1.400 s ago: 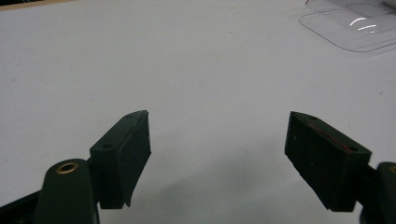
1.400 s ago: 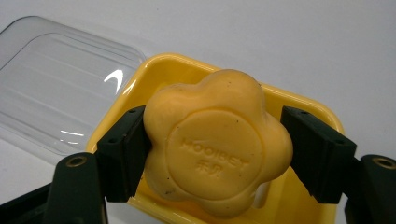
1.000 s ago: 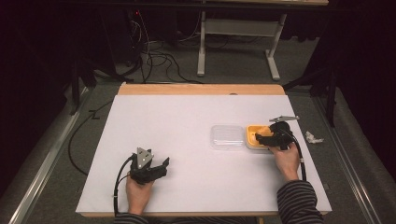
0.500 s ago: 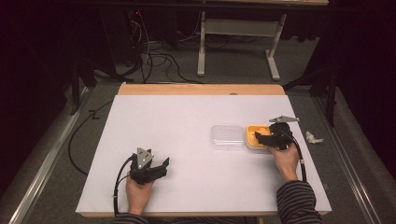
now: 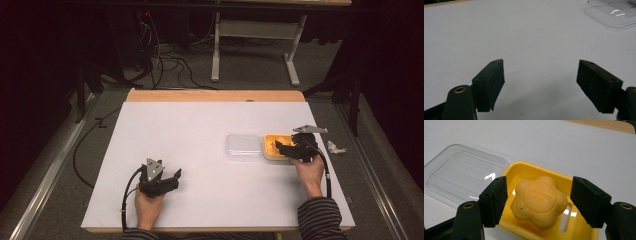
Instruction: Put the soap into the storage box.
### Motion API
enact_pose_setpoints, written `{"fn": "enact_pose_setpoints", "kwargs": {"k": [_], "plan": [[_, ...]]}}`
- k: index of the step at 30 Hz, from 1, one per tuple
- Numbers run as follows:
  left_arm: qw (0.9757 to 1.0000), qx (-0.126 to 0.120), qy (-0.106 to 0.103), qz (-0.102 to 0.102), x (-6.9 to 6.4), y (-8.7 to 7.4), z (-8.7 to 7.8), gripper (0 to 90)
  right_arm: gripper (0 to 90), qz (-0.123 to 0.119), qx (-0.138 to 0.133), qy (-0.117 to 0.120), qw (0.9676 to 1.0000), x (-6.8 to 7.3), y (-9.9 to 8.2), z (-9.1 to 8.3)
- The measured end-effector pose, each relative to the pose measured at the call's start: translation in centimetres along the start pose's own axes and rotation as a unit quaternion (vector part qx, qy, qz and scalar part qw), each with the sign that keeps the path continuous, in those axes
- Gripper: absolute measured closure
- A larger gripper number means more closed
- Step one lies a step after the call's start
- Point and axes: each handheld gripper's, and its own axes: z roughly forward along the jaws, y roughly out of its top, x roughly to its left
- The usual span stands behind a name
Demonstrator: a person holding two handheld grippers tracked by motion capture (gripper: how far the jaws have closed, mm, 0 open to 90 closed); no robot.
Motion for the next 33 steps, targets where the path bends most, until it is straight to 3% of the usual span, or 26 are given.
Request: {"fn": "enact_pose_setpoints", "kwargs": {"k": [14, 22, 26, 33], "plan": [[1.0, -0.002, -0.001, -0.004, 0.0, 0.0, 0.0, 22.9, 32.4, 0.006, -0.019, 0.011, 0.9997, -0.5, -0.1, -1.6], [1.0, 0.002, 0.0, -0.001, 0.0, 0.0, 0.0, 23.0, 31.8, -0.005, -0.025, 0.002, 0.9997, -0.5, -0.6, -2.4], [1.0, 0.003, 0.0, -0.002, 0.0, 0.0, 0.1, 23.0, 30.8, 0.002, -0.046, 0.0, 0.999, -0.7, -0.9, -3.2], [1.0, 0.003, 0.002, -0.002, 0.0, 0.0, 0.1, 23.1, 29.4, 0.007, -0.052, 0.0, 0.9986, -1.2, -1.3, -3.8]]}}
